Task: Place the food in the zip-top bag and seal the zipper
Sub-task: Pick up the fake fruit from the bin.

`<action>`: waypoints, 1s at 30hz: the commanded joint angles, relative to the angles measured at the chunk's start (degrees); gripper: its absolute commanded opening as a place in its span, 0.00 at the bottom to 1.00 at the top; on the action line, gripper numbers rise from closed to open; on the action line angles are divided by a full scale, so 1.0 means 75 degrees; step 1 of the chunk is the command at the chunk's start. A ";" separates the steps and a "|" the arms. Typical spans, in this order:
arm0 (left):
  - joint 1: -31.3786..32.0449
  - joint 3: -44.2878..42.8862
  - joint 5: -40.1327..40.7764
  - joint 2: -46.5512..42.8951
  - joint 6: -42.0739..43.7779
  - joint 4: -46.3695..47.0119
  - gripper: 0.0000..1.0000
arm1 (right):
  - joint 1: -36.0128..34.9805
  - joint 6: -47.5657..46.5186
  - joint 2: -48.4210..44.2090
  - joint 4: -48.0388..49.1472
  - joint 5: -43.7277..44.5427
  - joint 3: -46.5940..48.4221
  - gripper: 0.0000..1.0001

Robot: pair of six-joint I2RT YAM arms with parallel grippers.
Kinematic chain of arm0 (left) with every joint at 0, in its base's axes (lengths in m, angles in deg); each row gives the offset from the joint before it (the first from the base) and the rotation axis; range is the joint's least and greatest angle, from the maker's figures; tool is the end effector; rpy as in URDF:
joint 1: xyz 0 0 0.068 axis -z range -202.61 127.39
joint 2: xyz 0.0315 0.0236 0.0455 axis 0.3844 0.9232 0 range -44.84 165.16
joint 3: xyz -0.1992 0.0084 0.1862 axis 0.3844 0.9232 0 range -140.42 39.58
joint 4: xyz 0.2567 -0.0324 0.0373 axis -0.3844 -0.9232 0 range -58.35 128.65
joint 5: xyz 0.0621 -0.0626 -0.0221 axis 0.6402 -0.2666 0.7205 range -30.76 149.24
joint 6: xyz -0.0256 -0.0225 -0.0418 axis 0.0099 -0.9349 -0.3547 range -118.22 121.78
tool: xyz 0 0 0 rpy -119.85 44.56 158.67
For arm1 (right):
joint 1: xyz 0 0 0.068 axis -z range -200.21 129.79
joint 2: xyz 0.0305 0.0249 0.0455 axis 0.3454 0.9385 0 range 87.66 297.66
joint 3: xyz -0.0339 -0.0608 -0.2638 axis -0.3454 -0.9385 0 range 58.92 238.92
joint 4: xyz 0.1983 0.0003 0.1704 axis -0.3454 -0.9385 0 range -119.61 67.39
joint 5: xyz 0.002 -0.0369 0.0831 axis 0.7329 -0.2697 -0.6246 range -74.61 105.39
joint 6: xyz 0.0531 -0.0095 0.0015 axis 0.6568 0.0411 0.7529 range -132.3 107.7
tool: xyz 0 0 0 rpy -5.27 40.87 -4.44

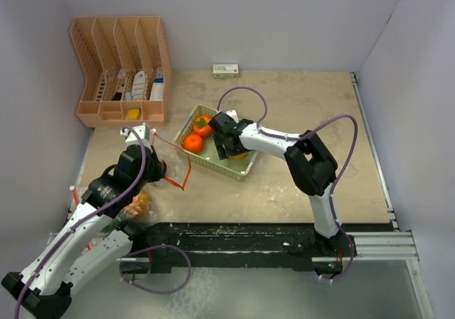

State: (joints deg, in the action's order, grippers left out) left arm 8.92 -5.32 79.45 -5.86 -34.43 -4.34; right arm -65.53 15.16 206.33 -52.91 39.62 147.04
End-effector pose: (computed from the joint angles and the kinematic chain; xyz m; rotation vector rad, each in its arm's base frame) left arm 0.1240 -0.0618 0.2999 -0.2819 2.1675 -0.2819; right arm 0.3198 0.3026 0.1792 -0.2492 2.4802 -0.0461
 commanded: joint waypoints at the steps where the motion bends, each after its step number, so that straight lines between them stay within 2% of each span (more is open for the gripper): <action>1: 0.0003 -0.0376 0.0071 -0.0055 0.0106 0.0170 0.00 | 0.0022 -0.0070 -0.0315 0.0249 -0.0032 -0.0092 0.83; 7: 0.0003 -0.0376 0.0060 0.0005 0.0117 0.0176 0.00 | 0.0031 -0.0047 -0.0714 0.0405 0.0073 -0.0190 0.52; 9: -0.0006 -0.0370 0.0060 0.0006 0.0108 0.0178 0.00 | 0.0030 -0.0032 -0.0923 0.0366 0.0063 -0.0174 0.49; 14: 0.0003 -0.0411 0.0028 0.0016 0.0118 0.0182 0.00 | -0.0038 -0.0328 -0.1961 0.0515 -0.0200 -0.0115 0.48; 17: 0.0003 -0.0475 0.0013 0.0066 0.0148 0.0182 0.00 | -0.0262 -0.0783 -0.3016 0.1285 -0.1195 -0.0376 0.48; 19: 0.0003 -0.0499 0.0013 0.0118 0.0162 0.0199 0.00 | -0.0446 -0.0946 -0.3675 0.2034 -0.2358 -0.0778 0.47; 24: 0.0003 -0.0517 -0.0005 0.0163 0.0140 0.0216 0.00 | -0.0853 -0.1000 -0.5123 0.4057 -0.4757 -0.2272 0.46; 27: 0.0003 -0.0578 -0.0037 0.0205 0.0159 0.0252 0.00 | -0.0980 -0.0893 -0.5565 0.5072 -0.6078 -0.2941 0.46; 30: 0.0003 -0.0751 -0.0106 0.0310 0.0163 0.0266 0.00 | -0.1082 -0.0702 -0.5484 0.5602 -0.6823 -0.3163 0.45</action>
State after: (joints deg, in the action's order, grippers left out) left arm 8.92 -7.05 79.21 -4.11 -34.41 -4.31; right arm -73.22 9.17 164.13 -21.77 2.29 125.82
